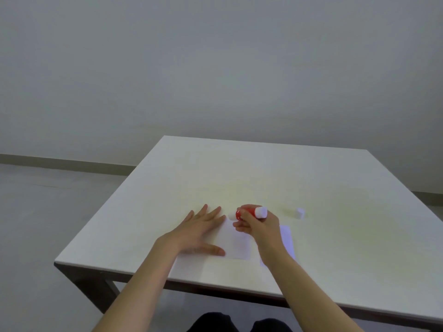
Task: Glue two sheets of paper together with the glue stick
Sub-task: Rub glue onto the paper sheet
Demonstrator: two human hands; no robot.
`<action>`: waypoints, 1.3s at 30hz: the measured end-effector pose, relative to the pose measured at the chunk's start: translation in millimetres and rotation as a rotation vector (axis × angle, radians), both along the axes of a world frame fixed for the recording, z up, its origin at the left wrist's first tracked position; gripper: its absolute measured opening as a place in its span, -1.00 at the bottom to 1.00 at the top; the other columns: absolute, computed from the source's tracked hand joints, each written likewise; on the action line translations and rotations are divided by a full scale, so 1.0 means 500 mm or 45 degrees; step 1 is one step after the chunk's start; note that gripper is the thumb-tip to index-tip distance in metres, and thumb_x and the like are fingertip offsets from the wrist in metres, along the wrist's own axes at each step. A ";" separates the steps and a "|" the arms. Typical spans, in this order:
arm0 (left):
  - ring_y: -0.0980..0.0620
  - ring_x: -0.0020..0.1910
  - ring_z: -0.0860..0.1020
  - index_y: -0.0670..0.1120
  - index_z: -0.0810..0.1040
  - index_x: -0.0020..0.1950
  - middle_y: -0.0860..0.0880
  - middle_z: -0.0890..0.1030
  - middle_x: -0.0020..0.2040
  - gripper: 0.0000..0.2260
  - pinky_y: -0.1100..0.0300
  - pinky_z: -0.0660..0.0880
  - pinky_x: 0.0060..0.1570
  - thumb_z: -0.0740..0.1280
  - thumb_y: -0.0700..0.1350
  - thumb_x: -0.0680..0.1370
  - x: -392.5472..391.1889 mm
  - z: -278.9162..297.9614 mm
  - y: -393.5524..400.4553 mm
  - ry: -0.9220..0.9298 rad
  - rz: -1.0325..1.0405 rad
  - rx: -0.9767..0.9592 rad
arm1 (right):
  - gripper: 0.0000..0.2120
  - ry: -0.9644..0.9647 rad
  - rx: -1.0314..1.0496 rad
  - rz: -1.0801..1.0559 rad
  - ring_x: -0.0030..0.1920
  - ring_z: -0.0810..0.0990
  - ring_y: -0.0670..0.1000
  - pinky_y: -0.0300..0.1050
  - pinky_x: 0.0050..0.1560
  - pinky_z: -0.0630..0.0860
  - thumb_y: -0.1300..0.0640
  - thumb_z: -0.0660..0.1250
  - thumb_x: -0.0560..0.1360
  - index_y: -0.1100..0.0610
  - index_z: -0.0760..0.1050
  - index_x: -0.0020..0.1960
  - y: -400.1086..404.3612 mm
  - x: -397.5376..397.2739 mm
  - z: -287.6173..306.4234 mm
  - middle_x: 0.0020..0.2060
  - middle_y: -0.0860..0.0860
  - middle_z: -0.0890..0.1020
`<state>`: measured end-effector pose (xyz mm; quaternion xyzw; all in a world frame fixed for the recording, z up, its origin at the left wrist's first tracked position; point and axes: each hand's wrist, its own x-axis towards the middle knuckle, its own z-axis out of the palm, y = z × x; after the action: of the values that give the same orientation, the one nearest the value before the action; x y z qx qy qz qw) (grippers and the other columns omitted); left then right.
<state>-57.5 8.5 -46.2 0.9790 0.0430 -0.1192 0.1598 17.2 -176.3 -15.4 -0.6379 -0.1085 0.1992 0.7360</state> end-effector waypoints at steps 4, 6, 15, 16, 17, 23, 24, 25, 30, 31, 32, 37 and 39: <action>0.08 0.51 -0.34 0.23 -0.11 0.53 0.18 -0.28 0.54 -0.06 0.03 -0.31 0.43 0.24 0.48 0.28 0.007 -0.003 0.010 -0.001 0.004 0.003 | -0.92 -0.299 -0.298 0.005 -0.23 0.70 0.05 0.00 -0.06 0.62 0.20 0.34 0.44 0.06 0.59 -0.12 0.012 -0.016 -0.010 -0.30 0.01 0.70; 0.06 0.51 -0.33 0.23 -0.10 0.53 0.15 -0.27 0.55 -0.08 0.03 -0.31 0.44 0.26 0.45 0.29 0.007 -0.003 0.009 -0.004 0.006 -0.002 | -0.93 -0.401 -0.418 0.007 -0.19 0.68 0.01 -0.10 -0.08 0.59 0.15 0.34 0.44 0.01 0.58 -0.13 0.016 -0.019 -0.014 -0.31 -0.05 0.69; 0.07 0.51 -0.34 0.32 -0.09 0.49 0.17 -0.22 0.56 -0.11 0.02 -0.31 0.46 0.25 0.46 0.27 0.006 -0.016 0.005 -0.044 0.046 -0.049 | -0.81 -0.697 -0.508 0.230 -0.34 0.52 -0.24 -0.44 -0.30 0.42 0.24 0.34 0.41 -0.05 0.58 -0.19 0.006 -0.057 -0.015 -0.32 -0.13 0.63; 0.08 0.51 -0.35 0.34 -0.10 0.48 0.17 -0.22 0.56 -0.12 0.02 -0.31 0.46 0.25 0.46 0.27 0.006 -0.017 0.004 -0.047 0.050 -0.054 | -0.80 -0.698 -0.504 0.288 -0.36 0.51 -0.23 -0.43 -0.33 0.42 0.23 0.34 0.40 -0.08 0.56 -0.22 0.004 -0.061 -0.013 -0.34 -0.13 0.62; 0.08 0.51 -0.35 0.34 -0.10 0.48 0.17 -0.23 0.56 -0.12 0.02 -0.31 0.46 0.24 0.46 0.27 0.005 -0.017 0.004 -0.047 0.047 -0.054 | -0.80 -0.701 -0.506 0.315 -0.36 0.51 -0.23 -0.44 -0.34 0.41 0.22 0.34 0.39 -0.09 0.56 -0.24 0.003 -0.061 -0.012 -0.36 -0.14 0.61; 0.05 0.51 -0.35 0.25 -0.11 0.52 0.13 -0.25 0.56 -0.10 0.04 -0.34 0.44 0.25 0.44 0.30 0.005 -0.011 0.008 -0.008 0.016 -0.009 | -0.93 -0.592 -0.593 0.069 -0.19 0.57 -0.21 -0.45 -0.24 0.39 0.14 0.35 0.45 0.02 0.61 -0.11 -0.004 -0.010 -0.008 -0.23 -0.16 0.66; 0.05 0.51 -0.35 0.24 -0.11 0.52 0.12 -0.25 0.57 -0.10 0.04 -0.34 0.44 0.25 0.44 0.31 0.006 -0.011 0.008 -0.006 0.014 -0.001 | -0.92 -0.601 -0.616 0.043 -0.17 0.57 -0.19 -0.45 -0.23 0.39 0.14 0.34 0.46 0.02 0.60 -0.09 -0.007 -0.009 -0.011 -0.22 -0.17 0.65; 0.04 0.52 -0.35 0.24 -0.11 0.52 0.12 -0.25 0.57 -0.10 0.03 -0.34 0.44 0.25 0.44 0.31 0.006 -0.011 0.007 -0.005 0.013 0.003 | -0.92 -0.632 -0.625 0.037 -0.17 0.57 -0.19 -0.46 -0.22 0.39 0.13 0.34 0.46 0.01 0.60 -0.09 -0.010 -0.014 -0.014 -0.22 -0.18 0.65; 0.04 0.52 -0.32 0.26 -0.10 0.52 0.13 -0.23 0.57 -0.10 0.03 -0.31 0.46 0.27 0.43 0.31 0.008 -0.014 0.004 -0.030 0.042 -0.008 | -0.87 -0.727 -0.524 0.235 -0.27 0.57 -0.16 -0.42 -0.26 0.45 0.18 0.35 0.41 -0.05 0.59 -0.20 -0.020 -0.065 -0.029 -0.27 -0.16 0.67; 0.04 0.53 -0.31 0.26 -0.10 0.52 0.13 -0.22 0.57 -0.10 0.03 -0.30 0.46 0.27 0.43 0.31 0.008 -0.014 0.004 -0.031 0.045 -0.002 | -0.88 -0.729 -0.517 0.253 -0.26 0.57 -0.17 -0.43 -0.26 0.45 0.17 0.35 0.40 -0.04 0.59 -0.21 -0.021 -0.066 -0.030 -0.27 -0.16 0.67; 0.04 0.53 -0.31 0.25 -0.10 0.52 0.13 -0.22 0.57 -0.10 0.03 -0.30 0.46 0.27 0.43 0.31 0.008 -0.014 0.004 -0.028 0.046 0.000 | -0.89 -0.713 -0.515 0.248 -0.25 0.57 -0.18 -0.43 -0.26 0.45 0.16 0.36 0.40 -0.03 0.59 -0.22 -0.022 -0.062 -0.029 -0.27 -0.15 0.68; 0.03 0.52 -0.33 0.23 -0.11 0.52 0.12 -0.24 0.57 -0.09 0.02 -0.33 0.45 0.29 0.41 0.31 0.008 -0.011 0.005 -0.007 0.031 0.006 | -0.94 -0.557 -0.540 0.056 -0.18 0.60 -0.17 -0.38 -0.21 0.45 0.13 0.36 0.44 0.02 0.60 -0.15 -0.023 -0.025 -0.019 -0.24 -0.14 0.68; 0.04 0.52 -0.33 0.24 -0.11 0.52 0.12 -0.24 0.57 -0.09 0.04 -0.34 0.44 0.28 0.42 0.31 0.009 -0.012 0.007 -0.008 0.031 -0.002 | -0.93 -0.578 -0.563 0.020 -0.18 0.60 -0.16 -0.40 -0.22 0.43 0.15 0.35 0.44 0.04 0.61 -0.14 -0.023 -0.027 -0.016 -0.24 -0.15 0.67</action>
<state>-53.2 11.8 -52.3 0.9786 0.0544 -0.1142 0.1623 3.9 -187.7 -23.4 -0.8097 -0.2290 0.0762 0.5349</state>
